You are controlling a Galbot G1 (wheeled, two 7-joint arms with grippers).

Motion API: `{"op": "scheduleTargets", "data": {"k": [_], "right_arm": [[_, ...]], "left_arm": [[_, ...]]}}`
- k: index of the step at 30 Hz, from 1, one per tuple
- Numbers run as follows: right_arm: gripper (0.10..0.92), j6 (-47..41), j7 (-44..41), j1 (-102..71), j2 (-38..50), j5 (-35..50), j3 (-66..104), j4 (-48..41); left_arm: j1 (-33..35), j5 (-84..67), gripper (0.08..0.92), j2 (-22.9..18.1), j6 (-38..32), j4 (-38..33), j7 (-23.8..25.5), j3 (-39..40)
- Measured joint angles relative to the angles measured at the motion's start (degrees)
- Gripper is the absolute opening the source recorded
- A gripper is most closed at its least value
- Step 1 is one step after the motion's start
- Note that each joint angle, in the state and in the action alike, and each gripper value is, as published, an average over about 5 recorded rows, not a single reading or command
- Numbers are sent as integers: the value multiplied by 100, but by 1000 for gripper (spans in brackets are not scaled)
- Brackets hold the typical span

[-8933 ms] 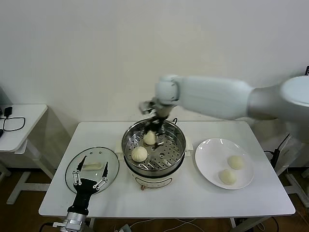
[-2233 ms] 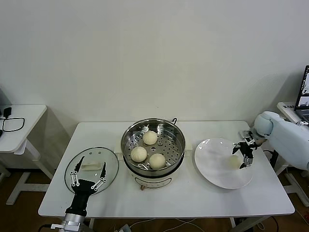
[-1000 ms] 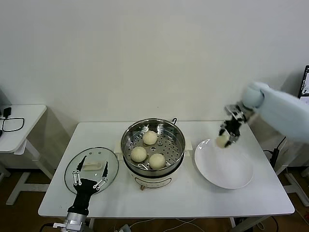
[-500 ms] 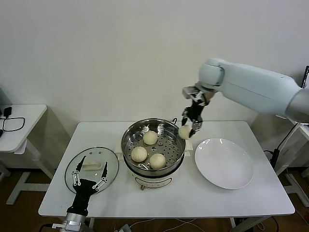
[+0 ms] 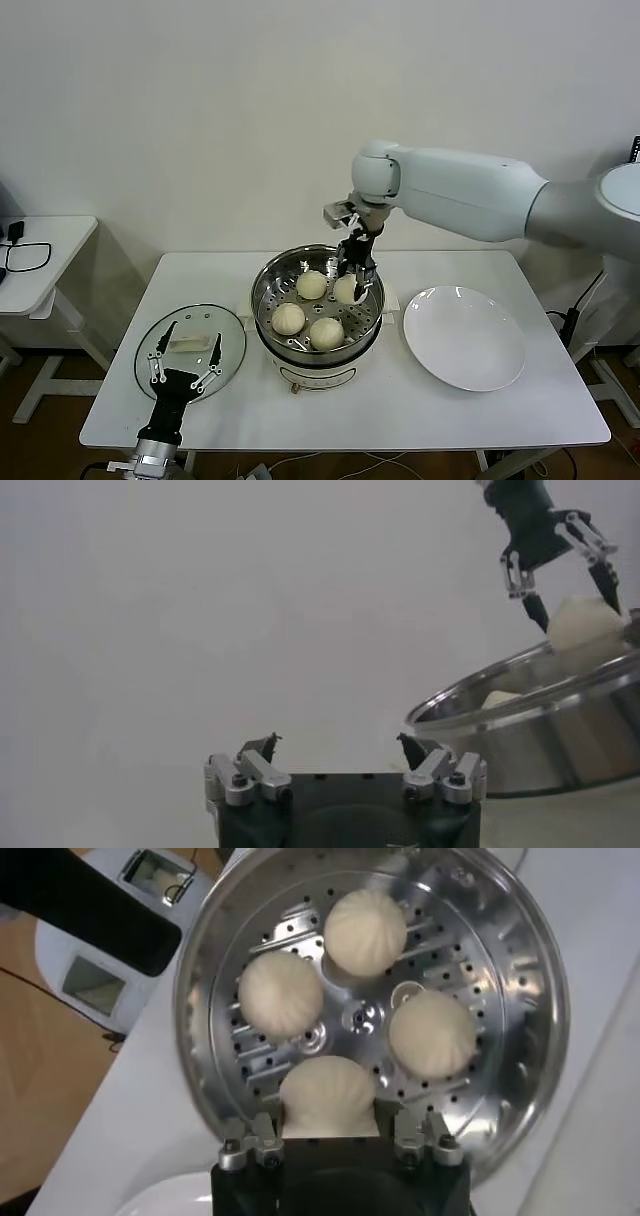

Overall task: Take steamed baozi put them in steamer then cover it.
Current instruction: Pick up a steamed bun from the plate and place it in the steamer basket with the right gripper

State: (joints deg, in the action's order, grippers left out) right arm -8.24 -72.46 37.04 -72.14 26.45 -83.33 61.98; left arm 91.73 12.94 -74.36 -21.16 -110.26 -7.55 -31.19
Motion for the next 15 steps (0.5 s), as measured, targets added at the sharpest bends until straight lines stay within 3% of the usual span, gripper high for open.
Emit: {"op": "scheduleTargets", "data": {"k": [15], "right_arm": [[667, -32, 200, -350, -230, -269, -96, -331]], "left_arm": [[0, -10, 823, -6, -16, 13, -16, -33]]}}
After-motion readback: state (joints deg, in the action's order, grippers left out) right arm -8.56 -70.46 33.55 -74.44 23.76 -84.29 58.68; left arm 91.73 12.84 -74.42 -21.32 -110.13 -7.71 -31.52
